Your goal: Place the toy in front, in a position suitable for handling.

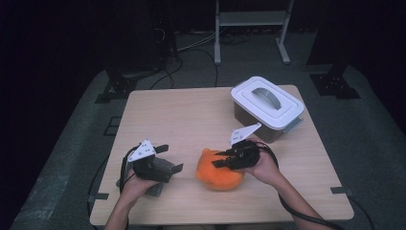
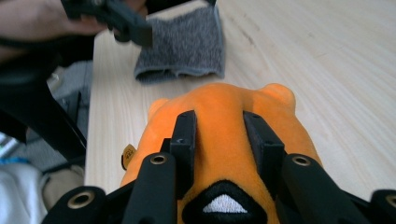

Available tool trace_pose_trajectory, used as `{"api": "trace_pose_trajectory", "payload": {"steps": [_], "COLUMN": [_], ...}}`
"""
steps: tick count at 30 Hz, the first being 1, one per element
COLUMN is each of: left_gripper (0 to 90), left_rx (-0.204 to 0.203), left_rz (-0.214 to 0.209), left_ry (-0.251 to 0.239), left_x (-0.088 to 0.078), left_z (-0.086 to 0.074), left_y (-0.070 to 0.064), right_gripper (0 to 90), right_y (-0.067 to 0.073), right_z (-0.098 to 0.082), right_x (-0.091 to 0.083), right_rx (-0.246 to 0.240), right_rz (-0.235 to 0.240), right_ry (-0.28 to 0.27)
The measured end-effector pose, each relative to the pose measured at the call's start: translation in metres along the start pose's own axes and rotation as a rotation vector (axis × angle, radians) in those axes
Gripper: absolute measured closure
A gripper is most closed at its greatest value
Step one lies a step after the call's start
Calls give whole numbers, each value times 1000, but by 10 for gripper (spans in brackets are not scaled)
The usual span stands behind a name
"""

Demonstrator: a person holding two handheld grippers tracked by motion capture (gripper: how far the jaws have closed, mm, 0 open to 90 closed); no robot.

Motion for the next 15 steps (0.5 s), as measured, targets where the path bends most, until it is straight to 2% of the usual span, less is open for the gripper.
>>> {"api": "trace_pose_trajectory", "payload": {"steps": [3,4,7,8,15], "left_gripper": [33,33,33,34,54], "left_rx": [-2,-3,-6,4,52], "left_rz": [1,0,2,6,18], "left_ry": [0,0,-1,-1,26], "left_x": [-2,-3,-6,-9,-19], "left_z": [0,0,0,-1,-3], "left_y": [2,3,6,8,14], "right_gripper": [641,594,541,488,384], "right_y": [0,1,2,3,7], "right_z": [-8,-11,-11,-12,-16], "right_x": [11,11,9,6,-14], "right_rx": [-34,-44,-47,-38,-19], "right_rz": [8,28,33,38,34], "right_ry": [41,22,16,3,-73]}}
Point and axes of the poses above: each handheld gripper's, and its own axes: x roughly forward along the jaws, z roughly out of its top, y roughly to its left, the point moved 1 cm from there along x, roughly forward along the jaws, and after that the axes turned 3 degrees about y, right-handed, at the moved point
